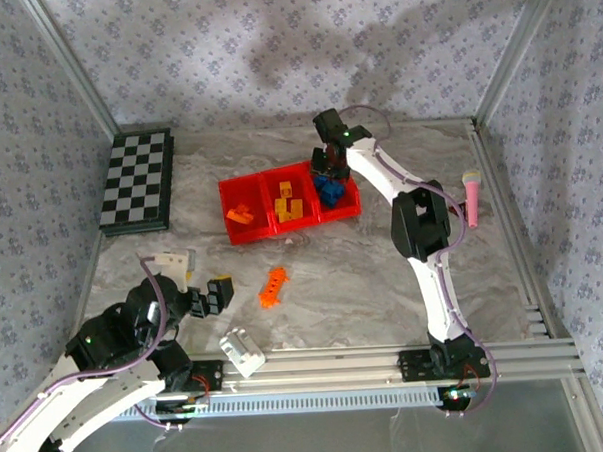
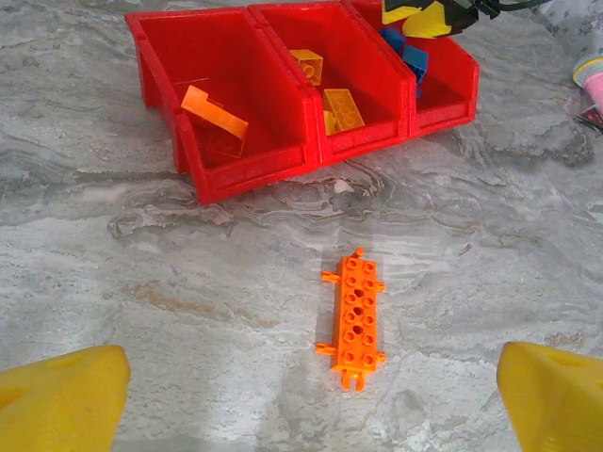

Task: Sort the legos into containers by color
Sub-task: Place the lego in the container.

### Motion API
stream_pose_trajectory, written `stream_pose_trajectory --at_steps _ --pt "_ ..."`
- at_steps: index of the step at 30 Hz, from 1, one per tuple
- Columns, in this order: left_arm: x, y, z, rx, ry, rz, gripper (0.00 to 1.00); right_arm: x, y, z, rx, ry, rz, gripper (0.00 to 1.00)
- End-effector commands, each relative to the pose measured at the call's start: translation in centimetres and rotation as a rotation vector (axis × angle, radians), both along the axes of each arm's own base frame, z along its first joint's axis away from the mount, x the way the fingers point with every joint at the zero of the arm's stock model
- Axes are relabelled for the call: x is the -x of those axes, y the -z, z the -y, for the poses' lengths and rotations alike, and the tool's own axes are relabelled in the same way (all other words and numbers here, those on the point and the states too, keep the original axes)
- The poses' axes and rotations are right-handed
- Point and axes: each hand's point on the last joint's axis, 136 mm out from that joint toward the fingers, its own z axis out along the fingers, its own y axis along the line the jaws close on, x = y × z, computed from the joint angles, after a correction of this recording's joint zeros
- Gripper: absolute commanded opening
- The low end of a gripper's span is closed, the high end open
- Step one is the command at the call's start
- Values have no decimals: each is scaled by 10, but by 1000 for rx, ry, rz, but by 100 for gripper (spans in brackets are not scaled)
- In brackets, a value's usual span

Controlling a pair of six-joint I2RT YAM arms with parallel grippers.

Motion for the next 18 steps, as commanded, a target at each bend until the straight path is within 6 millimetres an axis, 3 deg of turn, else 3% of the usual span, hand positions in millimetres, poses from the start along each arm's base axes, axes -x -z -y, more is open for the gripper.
stream_pose_trajectory --at_steps 1,11,15,18 --pt "-1 -3 7 -5 29 10 100 5 -10 1 -2 -17 -2 55" --pt "-1 -2 7 -6 31 6 100 27 -50 1 23 -52 64 75" --pt "-1 -2 7 -6 30 7 100 55 -64 -6 58 -73 91 78" --pt "-1 -3 6 -6 27 9 100 88 -67 -18 53 -63 123 78"
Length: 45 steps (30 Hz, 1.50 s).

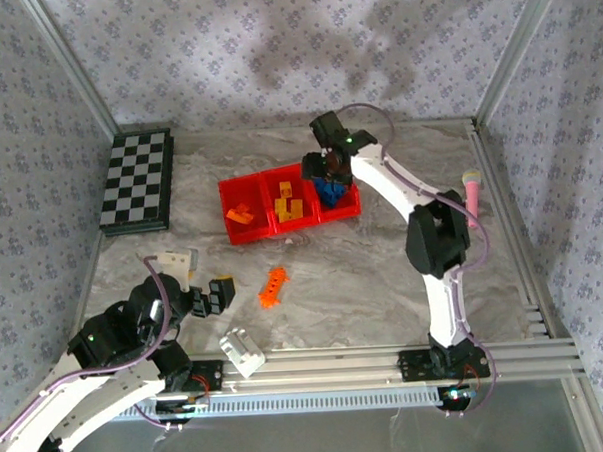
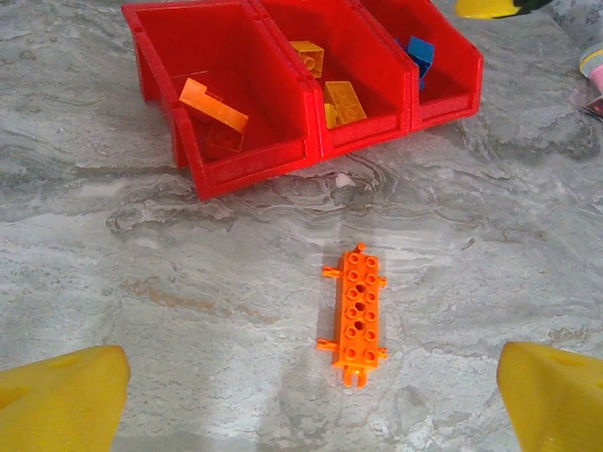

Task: Sort the legos into containers by color
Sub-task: Place the lego in the container, then pick up the lego from the center of the table.

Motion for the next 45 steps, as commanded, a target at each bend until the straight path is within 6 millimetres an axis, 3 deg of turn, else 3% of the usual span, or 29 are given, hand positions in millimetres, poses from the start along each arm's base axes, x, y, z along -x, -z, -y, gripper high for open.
stream_pose_trajectory --at_steps 1,7,10,14,22,26,32,36,40,45 --pt "0 -5 4 4 23 21 100 38 -14 -12 2 10 53 79" --pt "1 -5 6 11 31 16 100 101 -4 -26 -14 65 100 81" --pt "3 -3 12 6 63 1 99 126 -8 -16 7 91 143 81" --pt "5 9 30 -50 145 -72 100 150 -24 14 26 135 202 84" --pt "-2 67 70 -264 221 -360 100 191 -35 86 5 214 282 87" --pt "-10 85 81 -343 218 -426 100 207 -37 109 -25 242 304 87" --pt "-22 102 99 -405 242 -478 100 226 -25 132 -47 263 303 87" --pt "-26 113 117 -421 291 -497 100 235 -19 143 -54 264 298 87" --pt "-36 123 121 -483 298 -500 100 240 -17 152 -60 271 295 87" --pt "-45 138 126 -570 303 -531 91 240 -15 155 -81 280 287 87"
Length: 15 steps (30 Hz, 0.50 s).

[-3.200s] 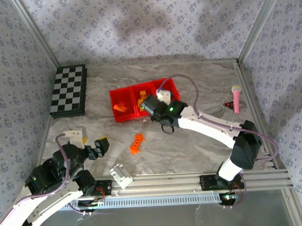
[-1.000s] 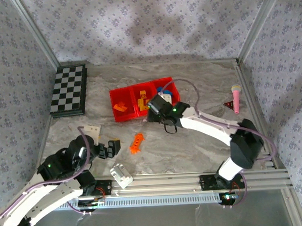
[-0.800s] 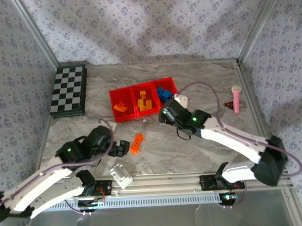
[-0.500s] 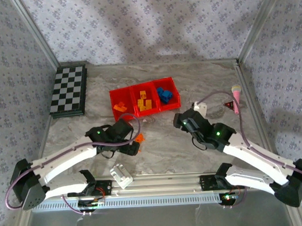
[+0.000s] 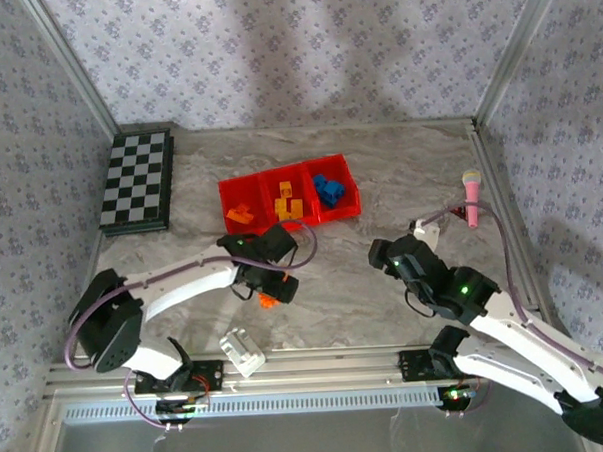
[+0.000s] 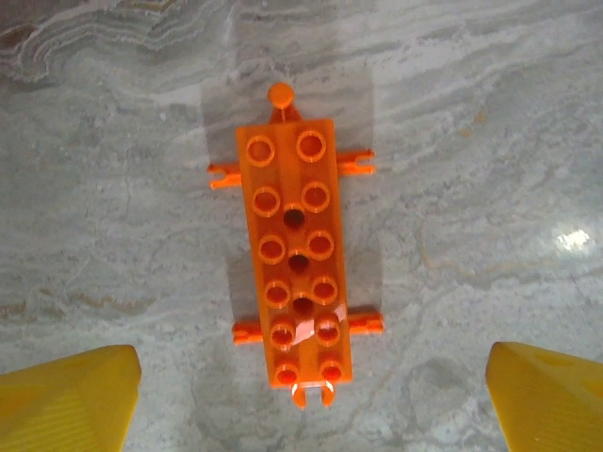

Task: Sort the legos into containers by color
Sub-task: Pick up the lego from the center of the table.

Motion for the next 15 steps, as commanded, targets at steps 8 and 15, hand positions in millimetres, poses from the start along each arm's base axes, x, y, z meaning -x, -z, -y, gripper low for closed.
stream_pose_trajectory --at_steps 8,15 --pt "-19 23 12 -68 29 -5 88 1 11 2 4 -5 -38 86" --pt "-23 44 5 -56 -38 -91 76 1 13 3 11 -1 -46 86"
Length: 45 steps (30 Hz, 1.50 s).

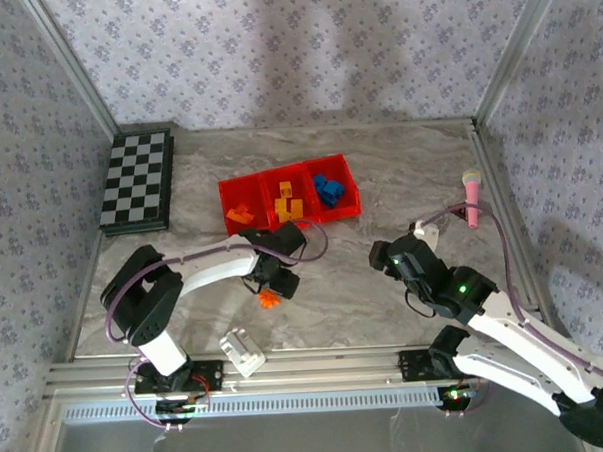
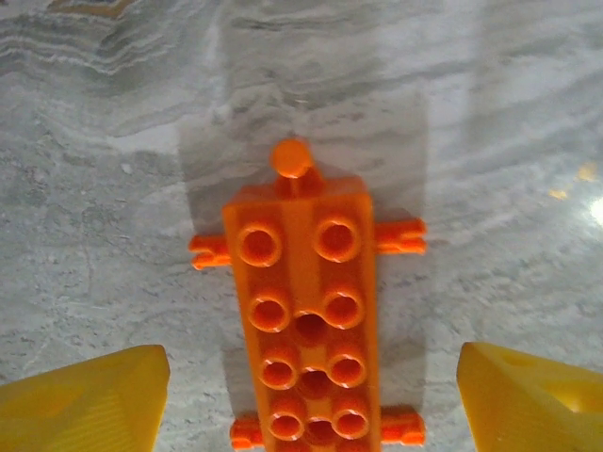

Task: Sort the legos into containers by color
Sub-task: Pick up the lego from the center of the table, then place the lego in the container.

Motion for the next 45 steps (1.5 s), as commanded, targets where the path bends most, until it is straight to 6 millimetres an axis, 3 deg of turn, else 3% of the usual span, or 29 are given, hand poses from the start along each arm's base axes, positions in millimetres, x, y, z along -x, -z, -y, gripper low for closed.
stream_pose_trajectory --at_steps 1,8,19,22,24,26,32,36,40,45 --pt "-4 5 3 21 -29 -34 74 1 3 3 16 0 -8 85" --pt "-9 11 14 57 -28 -44 63 -1 4 3 22 4 -13 85" --pt "-10 21 12 50 -108 -63 41 -2 7 4 31 9 -22 85" --pt "-12 16 12 62 -126 -49 26 -2 8 5 33 11 -24 85" --pt "-15 10 9 58 -144 -34 7 -2 8 5 35 11 -25 85" --pt "-20 1 7 52 -164 -12 0 -2 8 6 36 11 -25 85" --pt "-43 -50 -1 77 -220 111 0 -3 8 6 38 13 -24 85" --pt "-73 -93 -18 122 -295 211 0 -3 7 5 35 12 -21 85" --pt "-109 -126 -47 165 -399 273 0 -4 6 5 33 9 -17 85" --pt "-145 -147 -71 190 -470 313 0 -3 7 5 35 6 -19 85"
